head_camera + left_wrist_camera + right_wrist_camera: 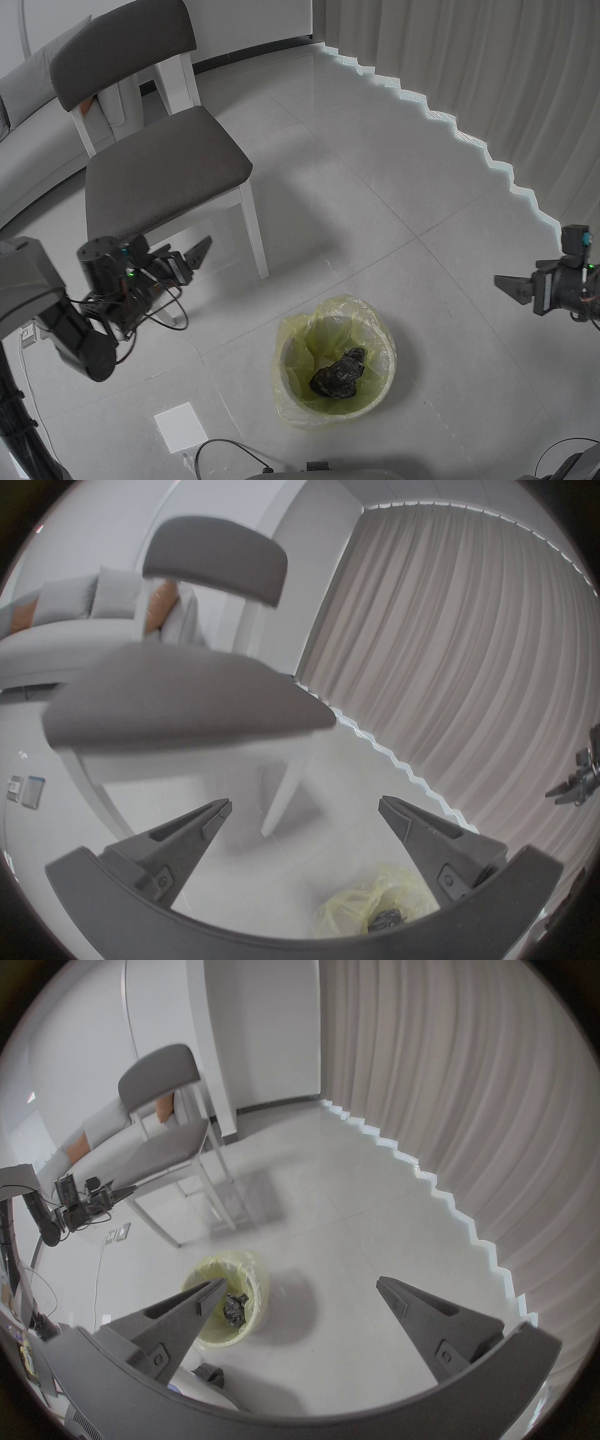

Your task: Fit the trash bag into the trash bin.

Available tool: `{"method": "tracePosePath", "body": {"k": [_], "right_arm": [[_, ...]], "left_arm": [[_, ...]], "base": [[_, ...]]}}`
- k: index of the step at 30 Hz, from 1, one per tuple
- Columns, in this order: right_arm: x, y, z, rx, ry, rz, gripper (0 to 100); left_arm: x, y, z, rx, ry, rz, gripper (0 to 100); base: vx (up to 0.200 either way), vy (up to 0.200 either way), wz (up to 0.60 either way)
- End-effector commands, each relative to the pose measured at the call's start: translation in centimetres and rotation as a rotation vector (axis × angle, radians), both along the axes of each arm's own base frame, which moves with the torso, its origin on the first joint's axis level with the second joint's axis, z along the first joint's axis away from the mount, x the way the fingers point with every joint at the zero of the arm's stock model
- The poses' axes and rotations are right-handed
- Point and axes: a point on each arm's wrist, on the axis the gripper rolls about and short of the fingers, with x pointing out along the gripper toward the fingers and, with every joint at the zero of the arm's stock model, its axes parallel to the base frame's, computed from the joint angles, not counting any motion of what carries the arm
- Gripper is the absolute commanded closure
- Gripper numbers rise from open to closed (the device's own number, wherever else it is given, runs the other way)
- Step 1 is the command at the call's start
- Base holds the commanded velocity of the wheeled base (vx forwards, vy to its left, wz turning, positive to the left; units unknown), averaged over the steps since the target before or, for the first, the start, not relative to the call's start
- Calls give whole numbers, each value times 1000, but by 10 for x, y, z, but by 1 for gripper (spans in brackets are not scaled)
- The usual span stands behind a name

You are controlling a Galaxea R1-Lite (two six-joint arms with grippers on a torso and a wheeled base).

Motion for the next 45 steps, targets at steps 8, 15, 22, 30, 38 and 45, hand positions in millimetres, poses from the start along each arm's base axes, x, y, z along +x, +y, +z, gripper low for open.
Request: {"method": "tracePosePath", "body": {"k": [8, 15, 22, 30, 38, 45], "right_arm": [[-169, -54, -58, 105, -401, -167, 0], [-218, -53, -82, 111, -466, -161, 0], [-239, -53, -94, 158, -436, -170, 0], [-233, -51, -106, 247, -362, -91, 0], [-229, -48, -117, 268, -305, 31, 0], [-222, -49, -125, 189, -334, 13, 0]], "left_arm": [[-177, 69, 94, -19, -256, 99, 0], [-239, 68, 97, -41, -262, 86, 0], [-292, 67, 90, -55, -255, 68, 0], [-333, 67, 79, -50, -253, 65, 0], [-370, 70, 70, -49, -237, 14, 0], [-378, 72, 49, 11, -216, 56, 0]], "base": [[0, 0, 0], [0, 0, 0], [0, 0, 0], [0, 0, 0], [0, 0, 0], [0, 0, 0]]}}
